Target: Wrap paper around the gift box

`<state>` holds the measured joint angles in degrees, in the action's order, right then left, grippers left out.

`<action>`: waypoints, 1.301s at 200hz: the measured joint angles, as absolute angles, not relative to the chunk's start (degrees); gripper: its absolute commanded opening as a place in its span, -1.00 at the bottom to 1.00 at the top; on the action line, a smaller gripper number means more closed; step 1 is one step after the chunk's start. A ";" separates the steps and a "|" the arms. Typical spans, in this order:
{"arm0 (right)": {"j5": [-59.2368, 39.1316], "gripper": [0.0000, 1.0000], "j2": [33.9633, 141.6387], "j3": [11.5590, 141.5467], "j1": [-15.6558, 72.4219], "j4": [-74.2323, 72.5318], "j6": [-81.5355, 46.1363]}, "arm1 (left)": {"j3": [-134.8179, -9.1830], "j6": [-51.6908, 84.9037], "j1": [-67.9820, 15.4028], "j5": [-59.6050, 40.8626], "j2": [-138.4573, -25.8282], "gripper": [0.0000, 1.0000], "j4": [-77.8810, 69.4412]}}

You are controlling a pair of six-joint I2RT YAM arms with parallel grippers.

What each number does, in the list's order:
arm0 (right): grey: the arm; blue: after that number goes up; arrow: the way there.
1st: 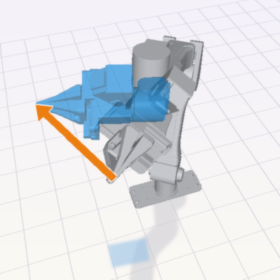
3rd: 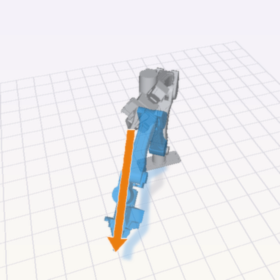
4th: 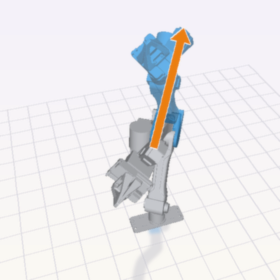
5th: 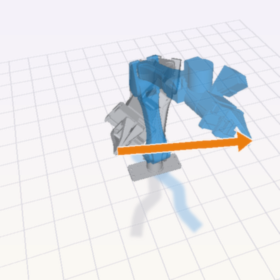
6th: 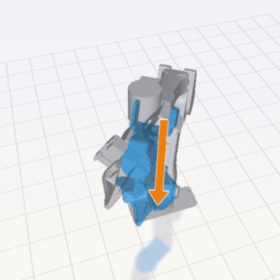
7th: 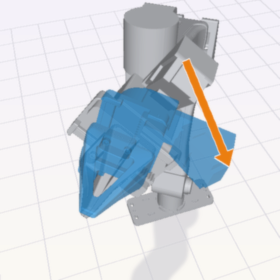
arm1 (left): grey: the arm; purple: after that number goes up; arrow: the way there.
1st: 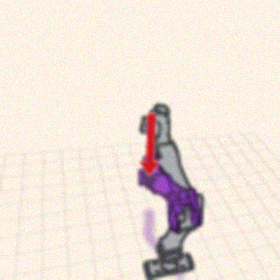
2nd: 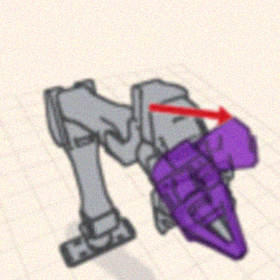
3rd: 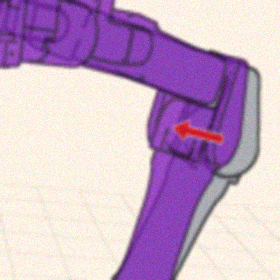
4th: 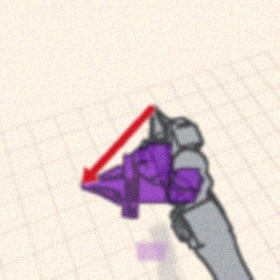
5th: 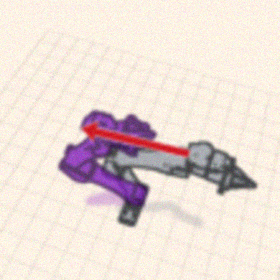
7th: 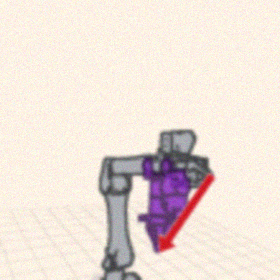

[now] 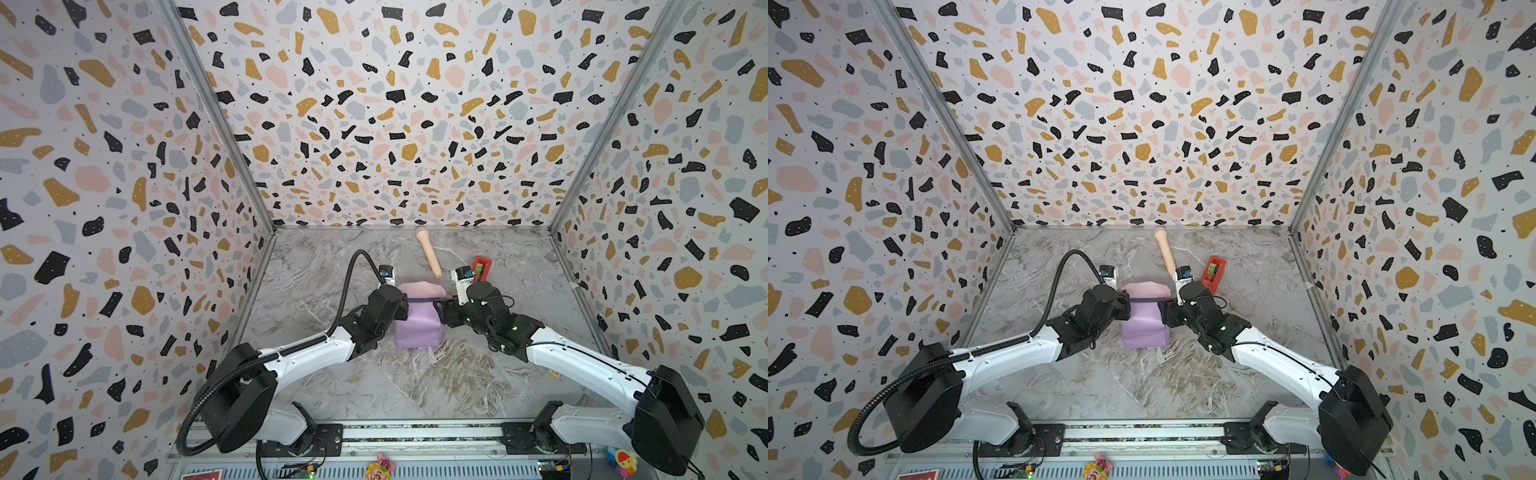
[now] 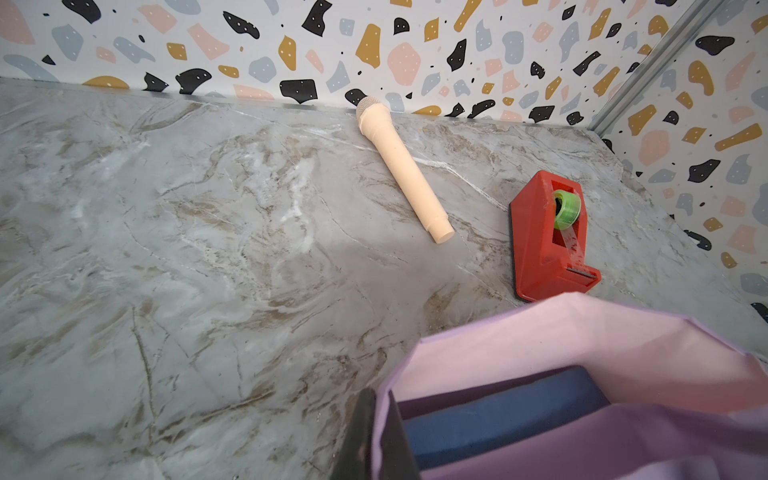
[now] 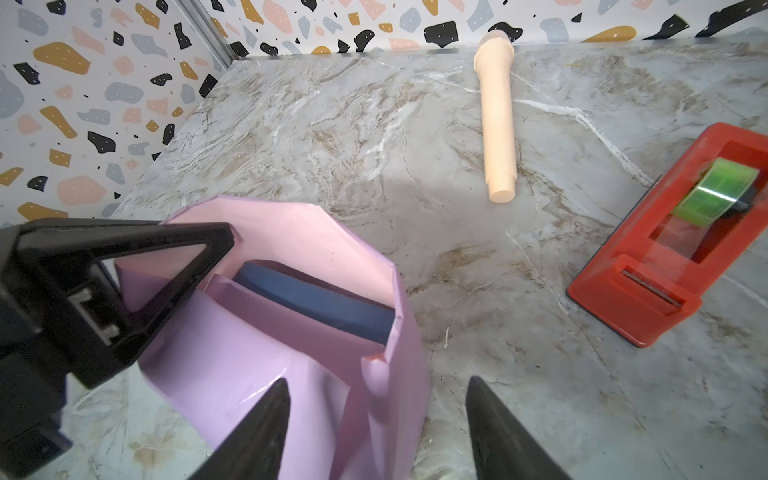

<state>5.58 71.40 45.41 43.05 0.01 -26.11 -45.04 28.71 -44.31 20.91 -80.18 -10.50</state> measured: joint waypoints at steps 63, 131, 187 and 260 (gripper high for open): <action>7.40 -0.23 76.75 44.71 43.05 -3.36 -25.39 | -45.04 29.15 -43.77 19.81 -78.85 -0.21 -10.13; 7.57 -0.26 76.64 43.33 43.05 -6.11 -25.43 | -40.21 33.28 -39.59 9.80 -67.61 0.12 -10.59; 7.53 -0.25 76.53 43.33 43.05 -6.04 -25.41 | -40.23 33.17 -42.13 7.79 -71.42 -0.36 -8.88; 7.97 -0.34 76.62 43.99 43.05 -4.95 -24.21 | -44.29 29.76 -45.98 14.50 -78.32 -0.79 -6.85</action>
<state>7.97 76.62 43.99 43.05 -4.95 -24.21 -44.29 29.76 -45.98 14.50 -78.32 -6.85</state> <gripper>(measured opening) 0.344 0.125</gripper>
